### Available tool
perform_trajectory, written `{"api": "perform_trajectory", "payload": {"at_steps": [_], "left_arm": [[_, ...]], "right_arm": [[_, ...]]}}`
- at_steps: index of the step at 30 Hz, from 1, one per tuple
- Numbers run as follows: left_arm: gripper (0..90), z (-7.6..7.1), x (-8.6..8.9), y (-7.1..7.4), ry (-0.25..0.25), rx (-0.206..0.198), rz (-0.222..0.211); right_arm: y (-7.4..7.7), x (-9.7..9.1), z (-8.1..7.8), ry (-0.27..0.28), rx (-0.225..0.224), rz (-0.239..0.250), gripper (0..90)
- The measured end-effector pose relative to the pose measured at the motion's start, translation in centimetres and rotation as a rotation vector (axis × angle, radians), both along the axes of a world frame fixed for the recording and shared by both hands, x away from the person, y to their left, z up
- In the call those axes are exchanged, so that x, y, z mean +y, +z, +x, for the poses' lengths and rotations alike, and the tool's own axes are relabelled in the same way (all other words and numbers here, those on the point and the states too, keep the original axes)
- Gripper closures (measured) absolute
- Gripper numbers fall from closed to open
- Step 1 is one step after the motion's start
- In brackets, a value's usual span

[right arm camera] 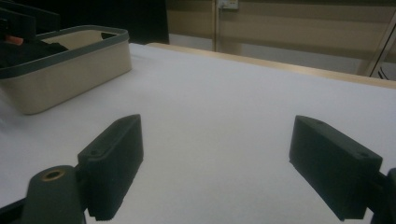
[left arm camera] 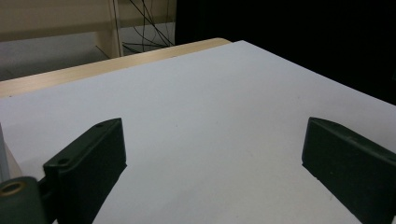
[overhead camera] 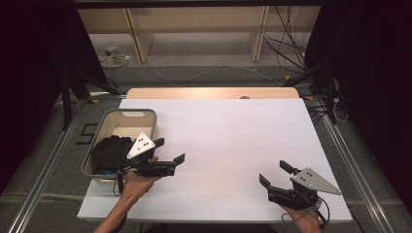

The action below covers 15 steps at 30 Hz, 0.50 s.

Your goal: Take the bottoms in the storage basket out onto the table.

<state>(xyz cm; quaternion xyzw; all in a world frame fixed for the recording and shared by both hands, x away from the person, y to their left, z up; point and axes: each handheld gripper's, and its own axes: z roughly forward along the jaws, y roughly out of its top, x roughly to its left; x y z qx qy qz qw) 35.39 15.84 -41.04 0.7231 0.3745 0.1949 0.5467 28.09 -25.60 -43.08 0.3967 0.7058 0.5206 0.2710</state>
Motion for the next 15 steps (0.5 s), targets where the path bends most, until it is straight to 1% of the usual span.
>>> {"api": "perform_trajectory", "payload": {"at_steps": [4, 8, 10, 11, 13, 14, 15], "left_arm": [[6.5, 0.5, -0.1, -0.1, -0.003, 0.01, 0.01], [6.8, 0.9, -0.3, -0.1, -0.013, 0.037, 0.02], [7.2, 1.1, -0.4, 0.0, -0.015, 0.043, 0.02], [7.2, 1.3, -0.5, 0.1, -0.018, 0.053, 0.016], [7.2, 1.5, -0.6, 0.3, -0.028, 0.058, 0.035], [7.1, 1.8, -0.8, 0.5, -0.041, 0.066, 0.043], [6.7, 2.2, -1.0, 0.7, -0.061, 0.087, 0.048]], "right_arm": [[0.0, -0.1, 0.0, 0.0, 0.0, 0.002, 18.6], [0.0, 0.0, 0.0, -0.001, 0.0, 0.0, 18.7], [0.0, 0.1, 0.0, 0.002, -0.001, -0.003, 18.7], [-0.1, 0.1, 0.0, 0.003, -0.001, -0.005, 18.7], [-0.1, 0.2, 0.1, 0.005, 0.003, -0.005, 18.7], [-0.1, 0.2, 0.1, 0.006, 0.003, -0.004, 18.7], [-0.1, 0.2, 0.1, 0.006, 0.002, -0.004, 18.7]]}}
